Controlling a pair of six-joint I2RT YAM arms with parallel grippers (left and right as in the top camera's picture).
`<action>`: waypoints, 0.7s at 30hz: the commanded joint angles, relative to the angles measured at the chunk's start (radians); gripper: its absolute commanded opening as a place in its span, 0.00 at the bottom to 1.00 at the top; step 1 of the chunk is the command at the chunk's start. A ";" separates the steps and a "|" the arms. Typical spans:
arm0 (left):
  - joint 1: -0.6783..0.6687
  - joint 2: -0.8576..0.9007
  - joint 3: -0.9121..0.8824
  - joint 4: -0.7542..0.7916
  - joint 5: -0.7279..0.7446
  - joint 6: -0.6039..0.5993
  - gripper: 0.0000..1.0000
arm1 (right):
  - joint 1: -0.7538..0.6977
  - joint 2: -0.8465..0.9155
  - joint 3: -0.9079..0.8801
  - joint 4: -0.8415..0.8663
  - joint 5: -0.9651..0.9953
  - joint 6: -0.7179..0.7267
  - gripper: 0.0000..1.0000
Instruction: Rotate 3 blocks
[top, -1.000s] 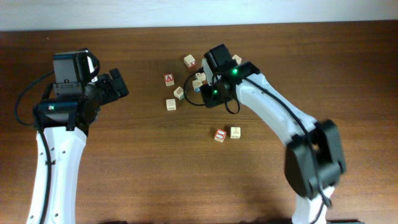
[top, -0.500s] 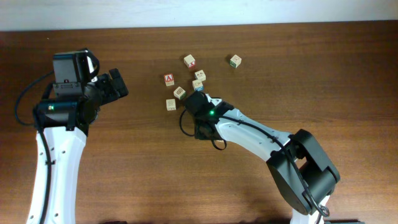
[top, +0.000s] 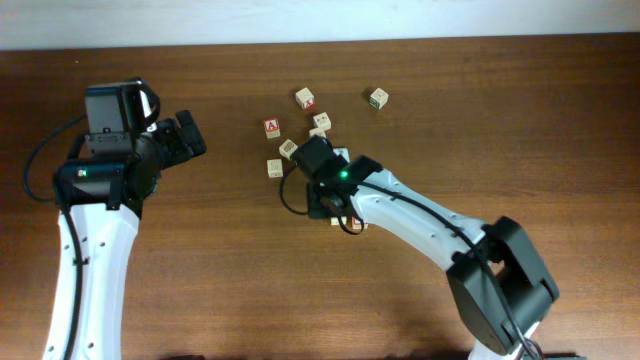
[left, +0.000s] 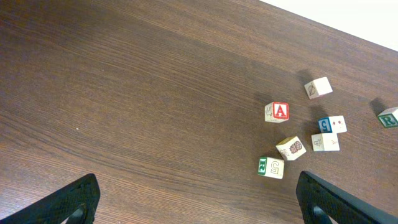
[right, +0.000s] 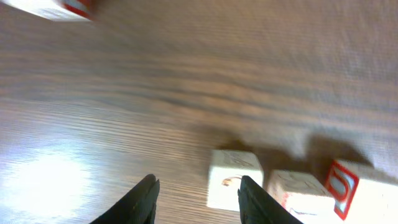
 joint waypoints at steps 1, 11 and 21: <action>0.003 0.007 0.016 -0.001 -0.010 -0.010 0.99 | 0.005 0.020 0.018 0.019 -0.042 -0.051 0.41; 0.003 0.007 0.016 -0.001 -0.010 -0.010 0.99 | 0.021 0.142 0.018 0.074 0.006 0.039 0.38; 0.003 0.007 0.016 -0.001 -0.010 -0.010 0.99 | -0.011 0.133 0.021 -0.032 -0.031 0.089 0.37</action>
